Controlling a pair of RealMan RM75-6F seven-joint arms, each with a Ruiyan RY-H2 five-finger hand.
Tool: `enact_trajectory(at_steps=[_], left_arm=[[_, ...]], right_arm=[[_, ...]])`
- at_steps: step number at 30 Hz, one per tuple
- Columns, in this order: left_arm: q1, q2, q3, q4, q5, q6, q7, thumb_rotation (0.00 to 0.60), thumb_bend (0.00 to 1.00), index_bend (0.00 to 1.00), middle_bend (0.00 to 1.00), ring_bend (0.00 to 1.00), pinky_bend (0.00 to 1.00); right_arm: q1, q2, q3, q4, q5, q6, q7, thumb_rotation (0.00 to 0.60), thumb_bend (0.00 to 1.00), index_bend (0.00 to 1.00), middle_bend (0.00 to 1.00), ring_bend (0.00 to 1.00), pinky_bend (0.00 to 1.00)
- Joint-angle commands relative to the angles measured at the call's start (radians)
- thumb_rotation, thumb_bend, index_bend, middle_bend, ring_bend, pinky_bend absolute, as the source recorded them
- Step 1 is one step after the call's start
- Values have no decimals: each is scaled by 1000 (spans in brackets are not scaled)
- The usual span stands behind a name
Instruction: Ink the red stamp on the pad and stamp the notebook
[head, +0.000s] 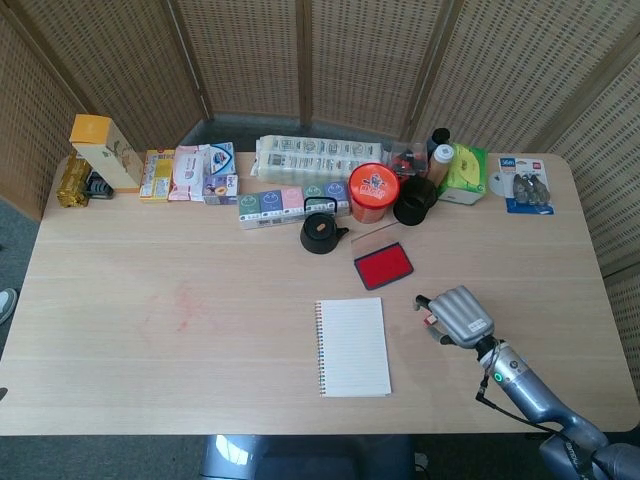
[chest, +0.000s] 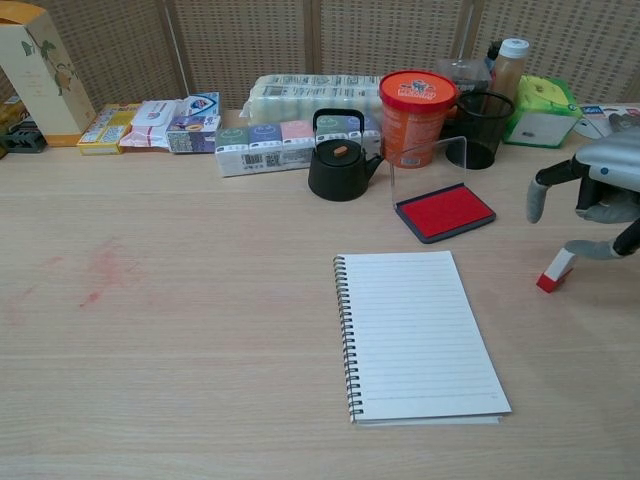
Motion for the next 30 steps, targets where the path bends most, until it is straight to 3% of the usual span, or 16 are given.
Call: enact_trajectory(at_steps=[1, 11, 30], left_arm=[[-3, -1, 0, -3, -3, -6, 5, 600, 32, 0, 0, 0, 38], [-12, -6, -1, -16, -15, -29, 35, 600, 31, 0, 0, 0, 38], [-10, -9, -1, -19, -17, -29, 41, 600, 30, 0, 0, 0, 38]], right_arm=[[20, -23, 1, 48, 29, -31, 3, 600, 389, 395, 968, 1000, 1000], [39, -66, -24, 158, 42, -40, 32, 600, 396, 396, 968, 1000, 1000], [50, -75, -66, 204, 49, -36, 56, 600, 409, 334, 966, 1000, 1000]])
